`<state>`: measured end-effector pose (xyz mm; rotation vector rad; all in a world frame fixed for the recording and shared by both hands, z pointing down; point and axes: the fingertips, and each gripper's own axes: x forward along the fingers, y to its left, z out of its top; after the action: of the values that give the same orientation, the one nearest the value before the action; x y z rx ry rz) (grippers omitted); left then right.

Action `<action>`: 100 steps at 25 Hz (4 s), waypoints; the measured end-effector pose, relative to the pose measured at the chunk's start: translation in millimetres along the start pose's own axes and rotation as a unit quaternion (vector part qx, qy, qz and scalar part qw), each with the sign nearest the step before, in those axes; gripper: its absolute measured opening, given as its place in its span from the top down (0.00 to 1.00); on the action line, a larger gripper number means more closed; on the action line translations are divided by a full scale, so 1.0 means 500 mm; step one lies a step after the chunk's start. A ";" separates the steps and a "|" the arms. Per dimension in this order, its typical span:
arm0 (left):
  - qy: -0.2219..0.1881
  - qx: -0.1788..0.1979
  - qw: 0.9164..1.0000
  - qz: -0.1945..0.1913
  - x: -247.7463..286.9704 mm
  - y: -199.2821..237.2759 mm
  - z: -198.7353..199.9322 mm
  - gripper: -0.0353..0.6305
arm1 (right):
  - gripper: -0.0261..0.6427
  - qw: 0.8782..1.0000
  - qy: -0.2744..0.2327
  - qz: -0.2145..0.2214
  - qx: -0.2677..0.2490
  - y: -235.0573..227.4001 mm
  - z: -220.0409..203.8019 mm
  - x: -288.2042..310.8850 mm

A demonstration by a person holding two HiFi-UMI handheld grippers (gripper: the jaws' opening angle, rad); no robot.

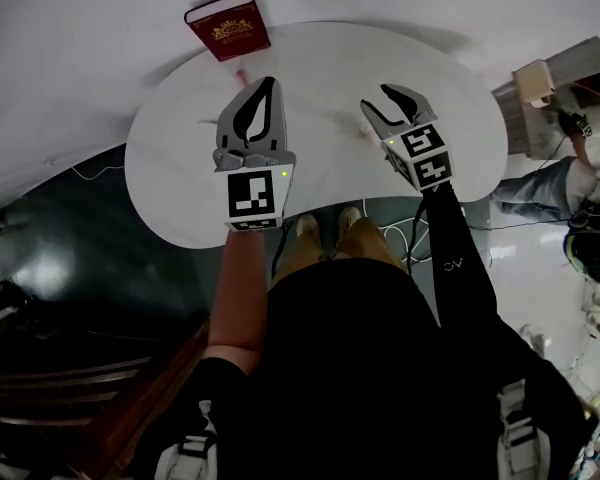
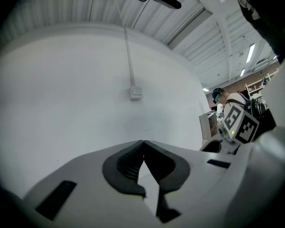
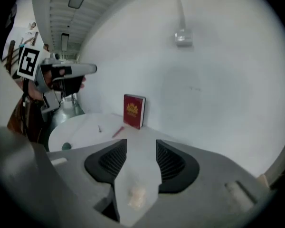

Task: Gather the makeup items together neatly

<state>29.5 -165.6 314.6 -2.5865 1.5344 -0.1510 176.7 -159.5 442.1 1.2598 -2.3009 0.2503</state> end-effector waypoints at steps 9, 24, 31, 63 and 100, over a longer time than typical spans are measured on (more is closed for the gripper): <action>0.007 0.003 1.000 0.017 -0.006 0.033 -0.011 0.94 | 0.67 0.987 0.155 0.035 0.000 0.012 -0.234 0.095; 0.020 0.003 0.999 0.030 -0.034 0.077 -0.033 0.94 | 0.80 0.973 0.229 0.032 0.003 0.008 -0.384 0.133; 0.017 0.008 1.000 0.023 -0.038 0.079 -0.034 0.94 | 0.80 0.996 0.073 -0.024 0.038 -0.024 -0.185 0.085; -0.021 0.014 0.999 0.024 -0.040 0.064 0.037 0.94 | 0.80 0.960 -0.267 -0.083 0.019 0.038 0.231 -0.150; 0.019 -0.033 0.996 0.085 -0.143 0.232 -0.063 0.94 | 0.80 0.979 0.094 0.079 0.161 0.267 -0.186 0.331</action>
<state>-109.9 -159.9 325.6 -2.4998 1.7949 -0.1354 23.7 -171.3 616.1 1.1410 -2.2569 0.7911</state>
